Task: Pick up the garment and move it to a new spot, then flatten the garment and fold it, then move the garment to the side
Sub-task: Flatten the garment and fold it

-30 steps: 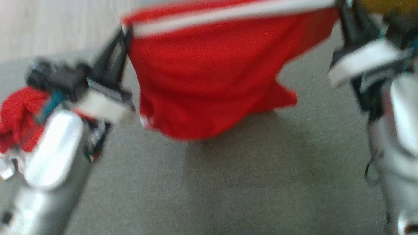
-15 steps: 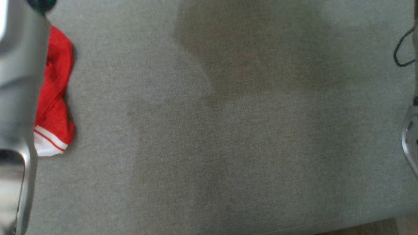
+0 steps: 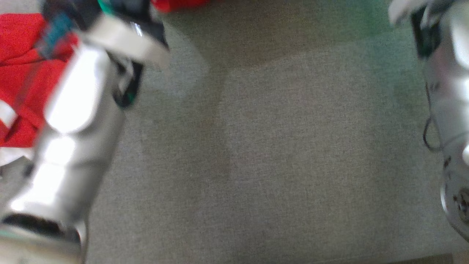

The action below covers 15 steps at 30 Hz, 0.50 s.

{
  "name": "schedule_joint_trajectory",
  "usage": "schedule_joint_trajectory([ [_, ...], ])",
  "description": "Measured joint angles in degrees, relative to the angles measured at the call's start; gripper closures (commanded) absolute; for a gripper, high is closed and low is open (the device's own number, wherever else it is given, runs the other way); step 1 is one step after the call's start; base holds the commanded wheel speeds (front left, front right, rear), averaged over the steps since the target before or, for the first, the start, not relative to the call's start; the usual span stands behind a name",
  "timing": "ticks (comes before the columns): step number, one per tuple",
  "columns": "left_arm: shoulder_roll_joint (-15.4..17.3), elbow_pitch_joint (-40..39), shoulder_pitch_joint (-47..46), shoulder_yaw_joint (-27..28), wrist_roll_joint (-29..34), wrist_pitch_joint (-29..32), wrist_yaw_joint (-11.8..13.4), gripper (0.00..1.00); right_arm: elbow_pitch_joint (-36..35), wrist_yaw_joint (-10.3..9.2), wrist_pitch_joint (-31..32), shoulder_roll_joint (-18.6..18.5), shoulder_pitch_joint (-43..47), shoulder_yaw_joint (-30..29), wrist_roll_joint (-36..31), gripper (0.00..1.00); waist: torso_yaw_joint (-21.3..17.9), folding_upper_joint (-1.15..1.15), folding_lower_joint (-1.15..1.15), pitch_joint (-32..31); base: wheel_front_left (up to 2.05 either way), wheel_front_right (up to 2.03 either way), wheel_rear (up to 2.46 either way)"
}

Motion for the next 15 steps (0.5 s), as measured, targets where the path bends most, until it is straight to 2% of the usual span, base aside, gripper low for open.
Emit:
schedule_joint_trajectory([
  [3,-0.16,-1.87,6.21,-1.46,-0.77,0.04,-0.01,1.00,4.59,0.00,0.13,-1.30,2.30,2.89,0.62,1.00,0.49,0.00,-0.01,-1.42,0.00,0.00,0.00],
  [7,0.48,-4.12,13.28,-3.56,-0.96,0.04,0.00,1.00,9.37,0.00,3.77,-2.01,4.69,9.81,3.64,1.00,0.92,0.00,-0.02,-4.02,0.00,0.00,0.00],
  [15,1.67,-9.12,23.84,-3.67,1.02,0.05,-0.01,1.00,9.45,0.00,11.54,-3.57,11.71,24.60,15.59,1.00,0.65,0.00,-0.02,-9.55,0.00,0.00,0.00],
])
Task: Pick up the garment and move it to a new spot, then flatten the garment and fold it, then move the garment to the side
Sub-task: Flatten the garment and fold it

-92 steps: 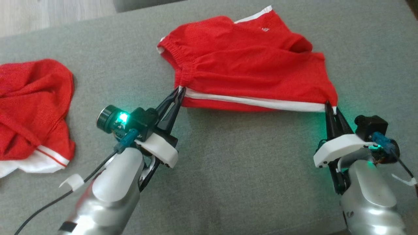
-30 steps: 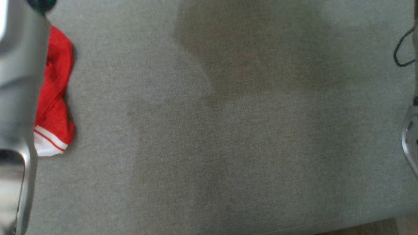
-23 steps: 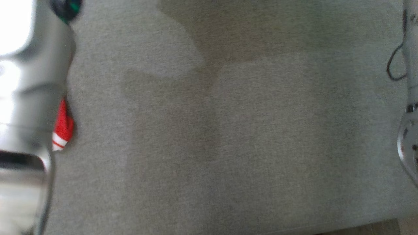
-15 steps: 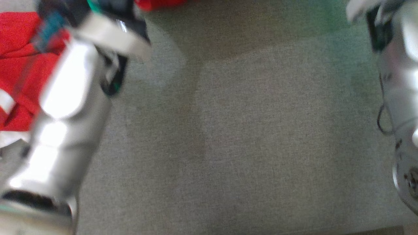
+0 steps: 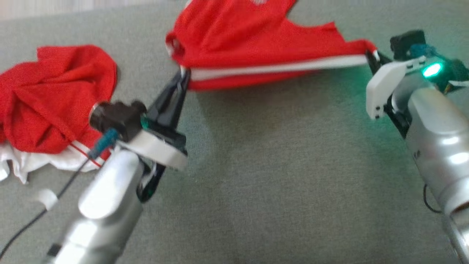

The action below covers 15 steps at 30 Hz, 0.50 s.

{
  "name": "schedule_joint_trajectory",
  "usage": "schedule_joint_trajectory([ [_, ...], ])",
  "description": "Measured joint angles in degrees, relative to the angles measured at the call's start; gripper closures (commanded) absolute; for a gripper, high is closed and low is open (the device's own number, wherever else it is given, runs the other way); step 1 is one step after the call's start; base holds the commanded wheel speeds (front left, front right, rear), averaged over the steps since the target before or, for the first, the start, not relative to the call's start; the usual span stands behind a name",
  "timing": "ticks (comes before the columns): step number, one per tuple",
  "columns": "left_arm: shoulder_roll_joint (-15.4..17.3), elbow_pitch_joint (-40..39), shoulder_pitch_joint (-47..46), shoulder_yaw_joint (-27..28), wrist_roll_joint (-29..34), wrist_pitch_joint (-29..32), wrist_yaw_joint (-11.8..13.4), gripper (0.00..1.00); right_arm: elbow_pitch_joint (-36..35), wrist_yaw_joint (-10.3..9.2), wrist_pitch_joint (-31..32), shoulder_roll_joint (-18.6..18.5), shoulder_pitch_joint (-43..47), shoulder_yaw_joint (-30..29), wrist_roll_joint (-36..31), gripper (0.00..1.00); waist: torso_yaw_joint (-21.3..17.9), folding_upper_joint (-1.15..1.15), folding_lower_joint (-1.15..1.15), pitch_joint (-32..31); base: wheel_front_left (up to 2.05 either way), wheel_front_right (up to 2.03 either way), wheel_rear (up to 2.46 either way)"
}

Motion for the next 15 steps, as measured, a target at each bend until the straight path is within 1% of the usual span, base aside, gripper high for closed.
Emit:
schedule_joint_trajectory([
  [4,0.12,-1.40,4.00,-0.13,1.54,0.01,0.00,1.00,-5.97,0.00,5.48,-3.08,4.33,7.53,8.57,1.00,-0.56,0.00,0.00,-2.92,0.00,0.00,0.00],
  [9,0.14,-2.86,9.39,-0.13,3.23,0.01,0.00,1.00,-16.74,0.00,11.77,-9.60,10.89,16.64,20.35,1.00,-1.52,0.00,0.00,-6.52,0.00,0.00,0.00],
  [12,0.13,-4.03,12.63,-0.03,3.63,0.01,0.00,1.00,-22.45,0.00,14.29,-13.57,13.77,20.53,26.03,1.00,-2.16,0.00,0.00,-8.59,0.00,0.00,0.00],
  [15,0.07,-5.05,15.53,0.34,5.10,0.01,0.00,1.00,-26.57,0.00,15.66,-16.72,15.89,23.14,30.20,1.00,-2.70,0.00,0.01,-10.58,0.00,0.00,0.00],
])
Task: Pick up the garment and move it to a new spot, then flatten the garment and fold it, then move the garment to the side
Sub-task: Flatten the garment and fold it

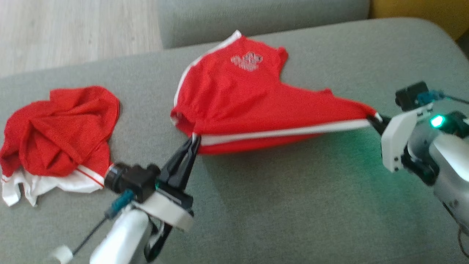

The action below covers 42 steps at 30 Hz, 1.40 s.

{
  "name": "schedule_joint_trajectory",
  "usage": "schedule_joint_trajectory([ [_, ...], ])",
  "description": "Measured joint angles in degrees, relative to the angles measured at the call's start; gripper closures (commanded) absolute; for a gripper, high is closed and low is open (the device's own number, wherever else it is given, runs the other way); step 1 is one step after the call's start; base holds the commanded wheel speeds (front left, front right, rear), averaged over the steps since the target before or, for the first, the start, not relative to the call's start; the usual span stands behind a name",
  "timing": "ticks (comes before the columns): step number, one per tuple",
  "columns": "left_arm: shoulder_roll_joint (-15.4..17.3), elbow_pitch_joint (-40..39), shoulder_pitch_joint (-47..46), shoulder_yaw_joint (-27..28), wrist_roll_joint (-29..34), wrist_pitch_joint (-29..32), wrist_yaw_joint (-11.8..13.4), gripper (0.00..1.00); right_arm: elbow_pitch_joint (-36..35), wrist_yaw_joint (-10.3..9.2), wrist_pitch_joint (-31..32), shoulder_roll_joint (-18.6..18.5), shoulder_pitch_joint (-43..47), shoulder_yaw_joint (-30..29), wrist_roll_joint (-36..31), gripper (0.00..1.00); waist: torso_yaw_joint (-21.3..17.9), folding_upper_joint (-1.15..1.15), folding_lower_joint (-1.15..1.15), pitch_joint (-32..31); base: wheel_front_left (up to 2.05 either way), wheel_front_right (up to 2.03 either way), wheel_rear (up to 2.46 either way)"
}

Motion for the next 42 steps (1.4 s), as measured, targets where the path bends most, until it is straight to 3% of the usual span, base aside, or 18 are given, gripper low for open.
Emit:
schedule_joint_trajectory([
  [10,-1.15,-3.89,9.54,0.82,1.40,0.00,0.00,1.00,-7.77,0.00,0.89,-5.89,7.20,2.82,7.36,1.00,-1.16,0.00,0.00,-5.53,0.00,0.00,0.00],
  [24,-1.56,-5.14,8.55,1.97,1.85,0.00,0.01,1.00,-10.23,0.00,-2.87,-6.69,8.52,-1.27,7.06,1.00,0.00,0.00,0.01,-3.13,0.00,0.00,0.00],
  [35,-4.80,0.48,-2.15,3.92,2.35,-0.01,0.02,1.00,-7.48,0.00,-6.43,-3.88,-4.33,-5.56,-0.70,1.00,3.25,0.00,0.02,5.08,0.00,0.00,0.00],
  [42,-7.44,5.77,-9.38,3.74,2.34,-0.01,0.02,1.00,-1.76,0.00,-4.59,-1.43,-14.45,-3.93,-4.22,1.00,8.53,0.00,0.03,10.82,0.00,0.00,0.00],
])
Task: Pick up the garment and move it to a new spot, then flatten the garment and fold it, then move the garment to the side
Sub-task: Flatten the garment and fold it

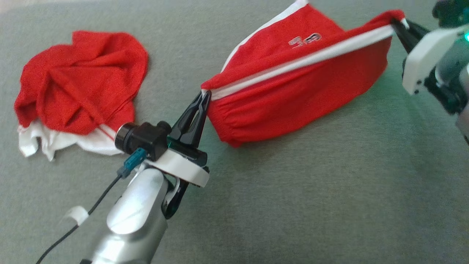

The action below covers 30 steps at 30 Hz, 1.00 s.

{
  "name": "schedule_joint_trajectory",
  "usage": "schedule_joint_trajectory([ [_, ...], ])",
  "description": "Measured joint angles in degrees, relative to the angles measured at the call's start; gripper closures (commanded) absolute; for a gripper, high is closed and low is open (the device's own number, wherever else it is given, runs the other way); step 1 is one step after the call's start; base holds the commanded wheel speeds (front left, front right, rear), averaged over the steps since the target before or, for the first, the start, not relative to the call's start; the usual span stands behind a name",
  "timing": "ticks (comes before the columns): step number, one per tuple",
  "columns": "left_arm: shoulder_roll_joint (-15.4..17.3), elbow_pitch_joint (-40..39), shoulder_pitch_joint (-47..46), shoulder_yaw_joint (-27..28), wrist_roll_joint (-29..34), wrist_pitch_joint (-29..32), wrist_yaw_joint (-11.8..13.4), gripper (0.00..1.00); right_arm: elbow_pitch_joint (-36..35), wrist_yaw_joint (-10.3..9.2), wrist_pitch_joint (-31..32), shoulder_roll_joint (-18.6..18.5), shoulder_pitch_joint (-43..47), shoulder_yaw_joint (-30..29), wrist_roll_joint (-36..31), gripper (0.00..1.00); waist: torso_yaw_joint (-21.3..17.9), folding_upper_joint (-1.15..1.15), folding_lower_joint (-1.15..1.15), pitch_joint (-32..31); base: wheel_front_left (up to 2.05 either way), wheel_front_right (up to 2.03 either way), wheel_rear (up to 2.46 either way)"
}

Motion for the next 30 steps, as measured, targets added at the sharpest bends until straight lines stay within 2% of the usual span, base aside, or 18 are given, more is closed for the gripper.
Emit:
schedule_joint_trajectory([
  [10,-2.66,2.56,-3.99,-0.44,-0.08,0.00,0.00,1.00,8.25,0.00,-0.52,2.49,-5.97,3.66,-0.25,1.00,6.47,0.00,-0.01,5.03,0.00,0.00,0.00],
  [15,-2.98,2.50,-5.02,-0.80,-0.08,0.00,0.00,1.00,11.61,0.00,-1.55,3.36,-9.23,5.59,-0.76,1.00,8.33,0.00,-0.01,6.84,0.00,0.00,0.00],
  [23,-3.64,2.53,-8.20,-4.30,-0.12,0.00,0.00,1.00,16.70,0.00,-3.65,3.36,-14.24,7.30,-1.31,1.00,10.79,0.00,-0.02,9.39,0.00,0.00,0.00],
  [24,-3.66,2.49,-8.72,-4.61,-0.44,0.00,0.00,0.85,17.47,0.00,-4.48,3.36,-15.11,7.33,-1.82,1.00,11.03,0.00,-0.01,9.83,0.00,0.00,0.00],
  [25,-3.66,2.54,-9.29,-5.08,-0.87,0.00,0.00,0.30,18.24,0.00,-5.83,3.36,-16.07,7.44,-2.70,0.66,11.26,0.00,-0.01,10.26,0.00,0.00,0.00],
  [26,-3.66,2.63,-9.79,-5.58,-1.22,-0.01,0.00,0.00,19.11,0.00,-6.60,3.35,-17.00,7.45,-3.16,0.00,11.48,0.00,-0.01,10.64,0.00,0.00,0.00],
  [30,-3.75,3.96,-10.88,-5.54,-2.10,-0.01,0.12,0.00,23.06,0.00,-10.50,3.81,-19.75,7.46,-5.37,0.00,11.83,0.00,-0.01,11.72,0.00,0.00,0.00],
])
